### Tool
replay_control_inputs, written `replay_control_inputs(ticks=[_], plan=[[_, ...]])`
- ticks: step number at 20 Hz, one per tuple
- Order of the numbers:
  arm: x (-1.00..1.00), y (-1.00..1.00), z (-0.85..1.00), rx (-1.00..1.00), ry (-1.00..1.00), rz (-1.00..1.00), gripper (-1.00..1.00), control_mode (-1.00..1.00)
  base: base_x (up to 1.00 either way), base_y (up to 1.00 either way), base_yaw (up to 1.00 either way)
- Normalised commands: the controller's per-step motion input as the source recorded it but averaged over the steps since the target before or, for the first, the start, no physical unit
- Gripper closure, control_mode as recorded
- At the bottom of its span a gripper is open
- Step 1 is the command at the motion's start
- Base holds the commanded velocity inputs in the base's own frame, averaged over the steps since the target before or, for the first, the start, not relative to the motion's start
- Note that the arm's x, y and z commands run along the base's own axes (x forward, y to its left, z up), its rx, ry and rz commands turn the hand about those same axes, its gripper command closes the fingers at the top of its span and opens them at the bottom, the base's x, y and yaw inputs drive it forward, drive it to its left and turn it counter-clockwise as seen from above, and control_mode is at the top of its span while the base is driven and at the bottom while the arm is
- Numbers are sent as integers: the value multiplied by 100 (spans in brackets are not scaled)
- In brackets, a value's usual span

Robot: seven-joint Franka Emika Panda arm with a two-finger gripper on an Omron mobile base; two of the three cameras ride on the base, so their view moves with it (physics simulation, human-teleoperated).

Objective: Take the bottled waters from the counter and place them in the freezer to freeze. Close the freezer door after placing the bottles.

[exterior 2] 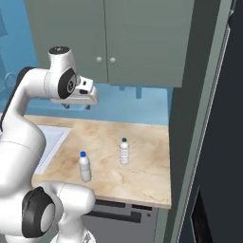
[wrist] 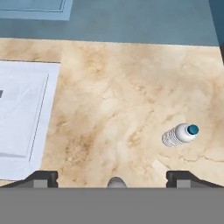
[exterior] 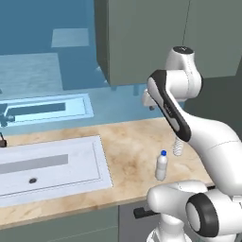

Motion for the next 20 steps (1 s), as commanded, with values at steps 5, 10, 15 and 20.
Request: replay_control_inputs(ticks=[5,10,15,20], plan=[[0,0,0,0,0,0,-100,100,-23,18,-17],[0,0,0,0,0,0,-100,100,-29,32,-28],[0,0,0,0,0,0,-100,100,-42,35,-19],[0,0,0,0,0,0,-100,100,-33,35,-14]])
